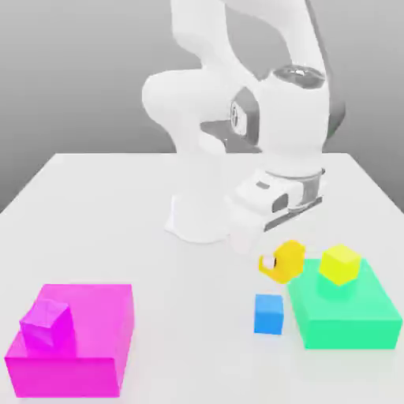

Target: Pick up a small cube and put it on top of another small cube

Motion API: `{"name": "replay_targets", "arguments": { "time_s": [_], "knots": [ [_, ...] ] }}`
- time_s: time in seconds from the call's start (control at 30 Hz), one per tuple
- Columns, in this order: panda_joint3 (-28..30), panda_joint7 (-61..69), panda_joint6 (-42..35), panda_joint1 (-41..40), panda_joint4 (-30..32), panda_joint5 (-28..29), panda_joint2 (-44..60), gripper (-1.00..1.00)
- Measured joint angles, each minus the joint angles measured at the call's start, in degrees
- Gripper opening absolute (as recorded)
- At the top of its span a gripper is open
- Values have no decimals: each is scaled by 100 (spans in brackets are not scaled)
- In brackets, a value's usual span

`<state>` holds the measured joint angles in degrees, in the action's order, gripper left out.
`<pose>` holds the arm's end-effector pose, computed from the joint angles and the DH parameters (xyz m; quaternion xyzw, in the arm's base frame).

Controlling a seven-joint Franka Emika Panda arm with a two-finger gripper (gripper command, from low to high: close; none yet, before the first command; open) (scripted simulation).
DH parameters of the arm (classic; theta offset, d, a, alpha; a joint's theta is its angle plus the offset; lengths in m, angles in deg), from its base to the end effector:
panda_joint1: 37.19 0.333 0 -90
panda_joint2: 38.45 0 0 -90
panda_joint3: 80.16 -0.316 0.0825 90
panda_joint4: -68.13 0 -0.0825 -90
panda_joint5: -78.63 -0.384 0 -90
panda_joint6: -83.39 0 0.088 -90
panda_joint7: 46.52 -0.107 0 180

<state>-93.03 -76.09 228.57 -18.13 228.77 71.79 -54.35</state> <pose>0.3181 0.1896 0.2849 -0.9995 0.0325 0.0001 0.0041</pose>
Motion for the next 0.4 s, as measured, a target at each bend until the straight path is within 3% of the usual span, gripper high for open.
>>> {"name": "replay_targets", "arguments": {
  "time_s": [0.1, 0.27, 0.3, 0.4],
  "knots": [
    [-473, -687, -475, 463, -186, -231, -298, -100],
    [-769, -1043, 416, 414, -59, -60, 478, -100],
    [-788, -1078, 575, 401, -32, -20, 611, 100],
    [-788, -1078, 575, 401, -32, -20, 611, 100]
  ]
}}
